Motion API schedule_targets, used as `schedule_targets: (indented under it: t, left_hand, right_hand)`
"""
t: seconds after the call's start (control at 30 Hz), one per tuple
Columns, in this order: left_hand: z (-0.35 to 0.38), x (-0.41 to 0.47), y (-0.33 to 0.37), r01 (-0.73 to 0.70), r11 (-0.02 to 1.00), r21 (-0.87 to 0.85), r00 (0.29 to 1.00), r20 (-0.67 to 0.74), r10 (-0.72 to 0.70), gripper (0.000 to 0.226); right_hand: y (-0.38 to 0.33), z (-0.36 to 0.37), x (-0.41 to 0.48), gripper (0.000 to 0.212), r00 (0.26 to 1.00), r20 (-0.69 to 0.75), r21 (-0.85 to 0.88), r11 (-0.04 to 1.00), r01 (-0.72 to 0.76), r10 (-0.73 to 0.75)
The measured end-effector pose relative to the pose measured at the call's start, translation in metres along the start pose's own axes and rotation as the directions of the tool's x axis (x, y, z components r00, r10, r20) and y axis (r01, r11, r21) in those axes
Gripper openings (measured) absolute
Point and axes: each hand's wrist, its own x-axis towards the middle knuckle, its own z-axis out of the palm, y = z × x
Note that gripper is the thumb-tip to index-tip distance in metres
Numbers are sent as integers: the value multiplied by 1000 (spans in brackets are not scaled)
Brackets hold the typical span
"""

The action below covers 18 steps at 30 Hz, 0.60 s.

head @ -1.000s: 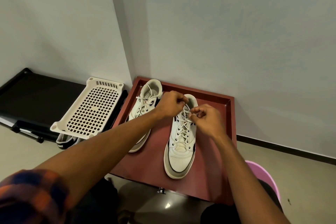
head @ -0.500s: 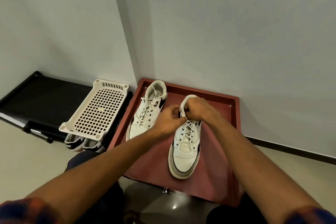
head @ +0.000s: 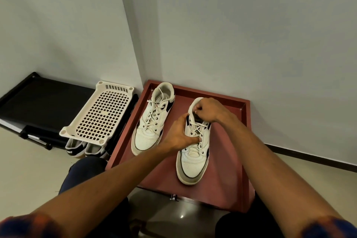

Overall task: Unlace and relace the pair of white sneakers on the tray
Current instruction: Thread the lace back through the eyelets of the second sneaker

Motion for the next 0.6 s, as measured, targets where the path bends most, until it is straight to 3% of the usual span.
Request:
schedule_targets:
  t: [0.07,0.13,0.2,0.27,0.33,0.4,0.5,0.6]
  left_hand:
    - [5,-4,-2,46,999,-8,999,3,-45,86]
    - [13,-9,-4,106,994,17,994,-16,-106,97]
    - [24,-15,-9,154,985,76,987,-63,-150,112]
    - [34,-20,-11,209,973,102,972,-126,-196,122]
    - [43,-24,-9,288,941,178,951,-173,-258,133]
    - [55,-27,-3,354,884,305,929,-222,-296,142]
    - [67,-28,4,405,831,381,905,-296,-305,146]
    - [64,-26,3,380,839,389,914,-298,-276,138]
  right_hand:
    - [9,14,-8,22,999,49,58,998,15,-18]
    - [14,28,-18,20,998,-63,284,958,30,-13]
    - [16,42,-32,18,942,-306,539,841,48,142]
    - [21,59,-46,17,832,-408,716,697,36,376]
    - [24,77,-62,13,764,-310,855,517,-36,566]
    - [33,98,-77,7,738,-145,926,353,-134,659]
    - [35,130,-95,15,812,106,956,165,-241,574]
    - [38,146,-92,48,825,105,928,244,-283,555]
